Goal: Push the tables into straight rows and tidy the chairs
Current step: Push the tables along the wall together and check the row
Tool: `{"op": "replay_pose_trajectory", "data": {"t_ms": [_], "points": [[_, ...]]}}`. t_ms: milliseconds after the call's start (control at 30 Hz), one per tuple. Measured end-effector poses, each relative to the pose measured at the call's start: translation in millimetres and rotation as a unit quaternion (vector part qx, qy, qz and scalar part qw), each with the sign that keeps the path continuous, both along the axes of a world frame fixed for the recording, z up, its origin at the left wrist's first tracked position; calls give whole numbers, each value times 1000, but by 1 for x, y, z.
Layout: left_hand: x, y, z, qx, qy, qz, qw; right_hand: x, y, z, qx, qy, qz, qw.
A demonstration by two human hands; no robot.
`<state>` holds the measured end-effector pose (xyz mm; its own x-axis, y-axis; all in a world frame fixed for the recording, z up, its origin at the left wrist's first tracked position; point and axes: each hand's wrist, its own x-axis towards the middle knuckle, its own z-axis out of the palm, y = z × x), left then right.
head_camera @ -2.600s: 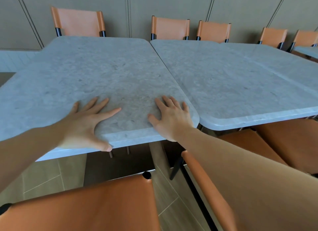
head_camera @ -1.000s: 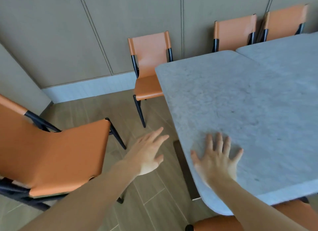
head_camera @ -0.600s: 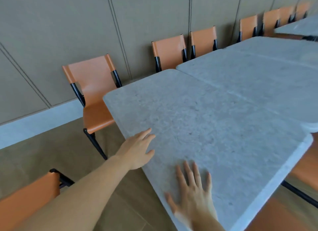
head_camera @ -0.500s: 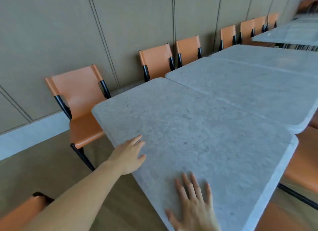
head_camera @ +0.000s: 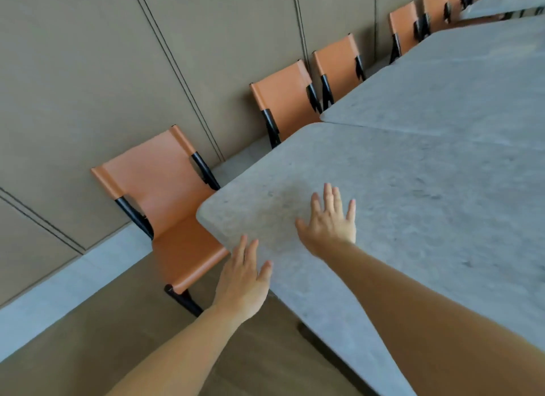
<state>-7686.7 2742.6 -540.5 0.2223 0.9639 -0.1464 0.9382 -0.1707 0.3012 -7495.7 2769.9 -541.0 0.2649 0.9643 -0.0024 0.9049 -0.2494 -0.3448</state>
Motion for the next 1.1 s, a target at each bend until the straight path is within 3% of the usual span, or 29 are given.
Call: {"op": "replay_pose_trajectory", "data": {"t_ms": [100, 200, 300, 367, 467, 600, 700, 800, 1100], "points": [[-15, 54, -7, 42, -71, 79, 993, 23, 26, -28, -14, -52, -24, 998], [-18, 112, -18, 99, -141, 235, 957, 27, 36, -53, -11, -66, -39, 997], [-14, 150, -24, 51, -204, 347, 914, 22, 34, -55, -9, -72, -46, 996], [-5, 159, -31, -8, -164, 319, 934, 22, 35, -49, -9, -61, -50, 997], [8, 163, -37, -14, -98, 261, 960, 26, 35, -44, -13, -70, -57, 996], [5, 165, -39, -6, -89, 257, 962, 23, 43, -37, -47, -62, -97, 992], [5, 170, -48, 6, -90, 248, 964, -12, 81, -28, -109, -5, -215, 971], [6, 173, -50, 13, -106, 244, 964, -48, 109, -30, -94, -36, -301, 948], [4, 184, -48, 15, -128, 238, 963, -48, 122, -40, -83, -79, -308, 944]]}}
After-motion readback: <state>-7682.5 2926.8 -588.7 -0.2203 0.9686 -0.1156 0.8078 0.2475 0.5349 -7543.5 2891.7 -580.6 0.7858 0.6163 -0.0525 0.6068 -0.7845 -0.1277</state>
